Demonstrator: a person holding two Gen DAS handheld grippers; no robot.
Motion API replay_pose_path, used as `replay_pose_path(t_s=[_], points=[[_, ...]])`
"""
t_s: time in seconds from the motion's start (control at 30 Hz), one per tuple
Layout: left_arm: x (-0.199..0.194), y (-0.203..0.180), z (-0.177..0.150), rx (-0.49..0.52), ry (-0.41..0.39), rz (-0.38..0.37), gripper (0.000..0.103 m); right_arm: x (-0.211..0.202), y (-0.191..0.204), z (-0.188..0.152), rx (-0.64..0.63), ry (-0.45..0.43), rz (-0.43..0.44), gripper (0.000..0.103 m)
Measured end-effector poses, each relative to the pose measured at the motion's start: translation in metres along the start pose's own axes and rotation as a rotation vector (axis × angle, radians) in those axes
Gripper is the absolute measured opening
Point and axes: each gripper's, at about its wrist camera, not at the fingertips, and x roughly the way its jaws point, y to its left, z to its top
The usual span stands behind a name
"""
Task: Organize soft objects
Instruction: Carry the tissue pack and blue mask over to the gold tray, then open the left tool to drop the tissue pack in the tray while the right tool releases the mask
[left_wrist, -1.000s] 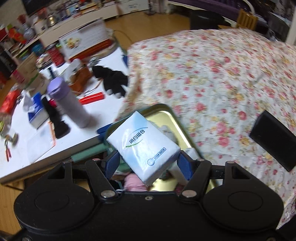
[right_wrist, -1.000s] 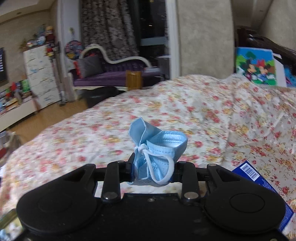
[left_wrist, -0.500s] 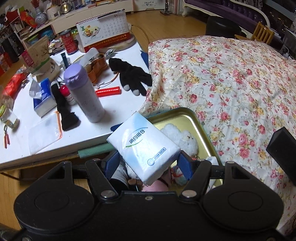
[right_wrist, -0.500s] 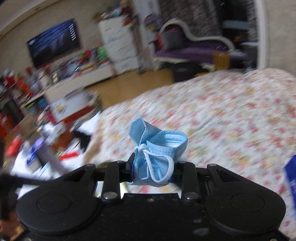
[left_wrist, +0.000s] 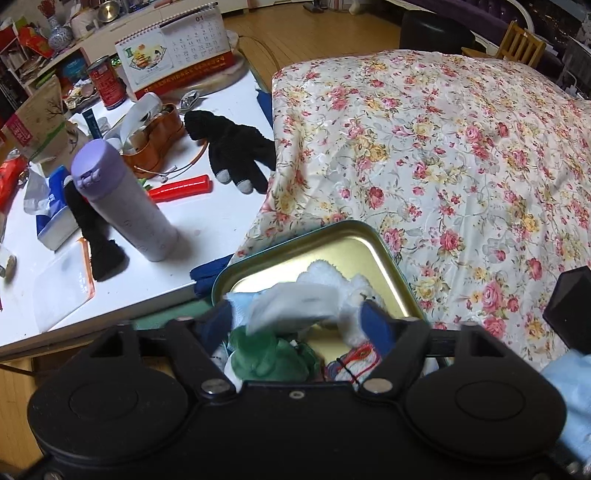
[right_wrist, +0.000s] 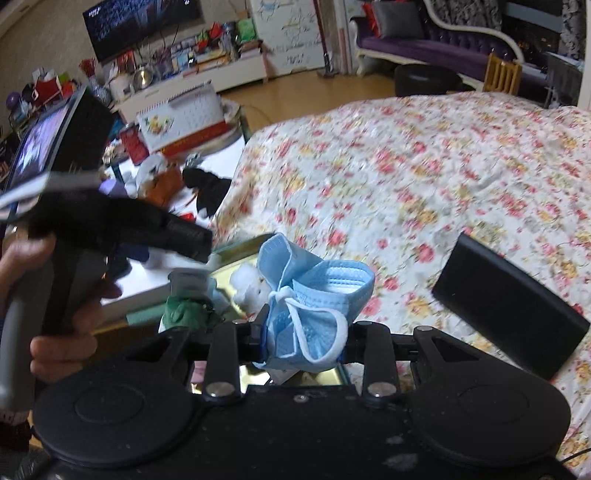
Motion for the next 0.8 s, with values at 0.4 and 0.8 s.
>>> replay_pose_path(t_s=[0.4,0.8], points=[[-0.013,0.037,-0.025,-0.068,-0.056,0.085,0.079,0.047,0.035,-0.011,-0.092,0.118,0.043,0.034],[-0.027,0.066,-0.055,-0.157,-0.076,0.12,0.079,0.076,0.059,-0.013,-0.128,0.166,0.035,0.069]])
